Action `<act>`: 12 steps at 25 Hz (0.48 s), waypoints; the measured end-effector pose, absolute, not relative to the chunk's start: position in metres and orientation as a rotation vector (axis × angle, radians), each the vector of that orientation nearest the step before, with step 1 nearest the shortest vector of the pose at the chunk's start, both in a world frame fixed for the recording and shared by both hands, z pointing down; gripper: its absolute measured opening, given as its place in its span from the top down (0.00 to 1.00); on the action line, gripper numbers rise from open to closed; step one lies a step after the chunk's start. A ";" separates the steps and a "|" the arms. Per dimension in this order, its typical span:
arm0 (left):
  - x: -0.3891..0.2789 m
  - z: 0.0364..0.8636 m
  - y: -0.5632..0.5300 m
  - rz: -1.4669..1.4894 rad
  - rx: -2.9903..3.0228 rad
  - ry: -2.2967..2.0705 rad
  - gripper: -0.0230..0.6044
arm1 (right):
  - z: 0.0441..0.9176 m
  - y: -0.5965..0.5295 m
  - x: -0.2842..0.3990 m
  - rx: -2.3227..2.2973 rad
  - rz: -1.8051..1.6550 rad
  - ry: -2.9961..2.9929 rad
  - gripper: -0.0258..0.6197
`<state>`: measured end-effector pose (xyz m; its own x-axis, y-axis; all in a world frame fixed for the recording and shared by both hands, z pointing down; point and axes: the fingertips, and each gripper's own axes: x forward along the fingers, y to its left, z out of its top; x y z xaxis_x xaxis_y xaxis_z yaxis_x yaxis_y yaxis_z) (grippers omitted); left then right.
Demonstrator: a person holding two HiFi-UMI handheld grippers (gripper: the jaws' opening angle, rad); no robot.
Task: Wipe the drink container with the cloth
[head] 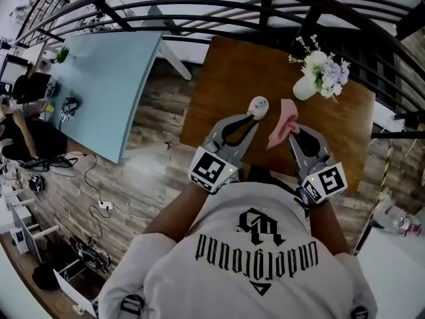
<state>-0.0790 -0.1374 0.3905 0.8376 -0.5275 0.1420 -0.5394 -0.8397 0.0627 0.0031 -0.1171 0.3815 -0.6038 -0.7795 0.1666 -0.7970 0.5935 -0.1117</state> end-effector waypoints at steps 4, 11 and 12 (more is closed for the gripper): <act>-0.064 0.419 -0.162 0.245 2.899 -0.871 0.87 | 0.401 -0.135 0.022 1.330 0.307 -2.691 0.89; -0.047 0.476 -0.185 0.415 2.936 -0.874 0.78 | 0.438 -0.152 0.046 1.315 0.421 -2.655 0.89; -0.044 0.484 -0.187 0.429 2.942 -0.863 0.75 | 0.443 -0.154 0.048 1.308 0.431 -2.654 0.89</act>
